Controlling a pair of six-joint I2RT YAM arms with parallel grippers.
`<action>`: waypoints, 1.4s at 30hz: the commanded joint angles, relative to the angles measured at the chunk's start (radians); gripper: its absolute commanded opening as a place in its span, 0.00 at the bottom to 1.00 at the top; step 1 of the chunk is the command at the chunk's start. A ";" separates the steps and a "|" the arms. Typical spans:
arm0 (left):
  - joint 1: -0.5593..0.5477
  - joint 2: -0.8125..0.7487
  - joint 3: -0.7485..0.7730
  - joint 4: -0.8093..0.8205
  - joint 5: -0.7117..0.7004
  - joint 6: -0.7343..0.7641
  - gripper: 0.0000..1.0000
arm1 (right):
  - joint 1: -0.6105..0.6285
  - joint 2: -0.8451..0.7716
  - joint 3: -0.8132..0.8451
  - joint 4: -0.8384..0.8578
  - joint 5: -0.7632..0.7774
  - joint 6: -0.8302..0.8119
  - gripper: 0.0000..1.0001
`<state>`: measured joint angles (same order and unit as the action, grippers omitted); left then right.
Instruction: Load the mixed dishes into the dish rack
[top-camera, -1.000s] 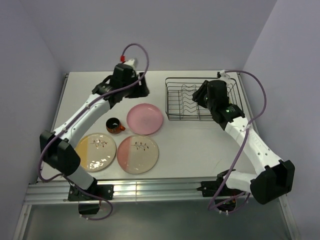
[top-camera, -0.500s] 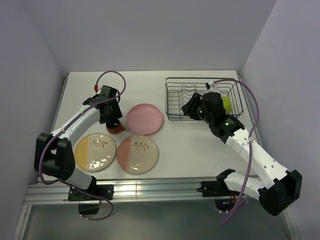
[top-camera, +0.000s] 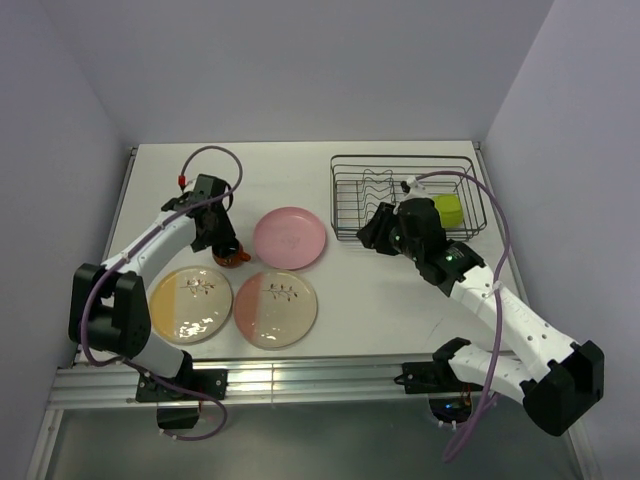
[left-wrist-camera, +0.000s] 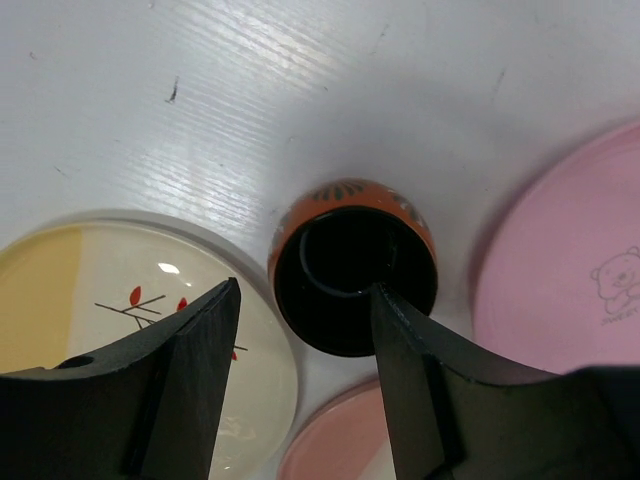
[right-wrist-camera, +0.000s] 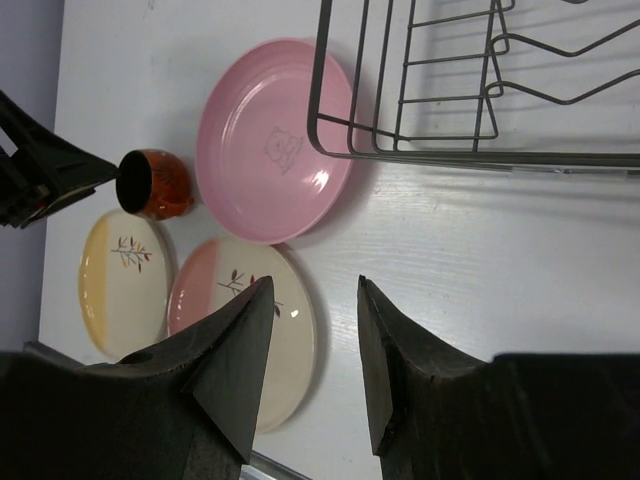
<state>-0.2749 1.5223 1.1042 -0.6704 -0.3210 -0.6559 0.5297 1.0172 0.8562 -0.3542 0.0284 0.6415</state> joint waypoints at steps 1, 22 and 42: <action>0.023 0.021 0.014 0.017 -0.026 0.013 0.61 | 0.012 -0.034 0.000 0.043 -0.022 -0.003 0.46; 0.051 0.177 0.065 -0.011 -0.013 0.059 0.29 | 0.015 -0.058 -0.017 0.066 -0.079 0.001 0.46; -0.021 -0.303 -0.085 0.325 0.135 0.124 0.00 | 0.015 0.052 -0.068 0.384 -0.553 0.406 0.43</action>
<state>-0.2577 1.4139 1.0630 -0.5541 -0.2554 -0.5632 0.5388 1.0473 0.8169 -0.1864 -0.2966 0.8520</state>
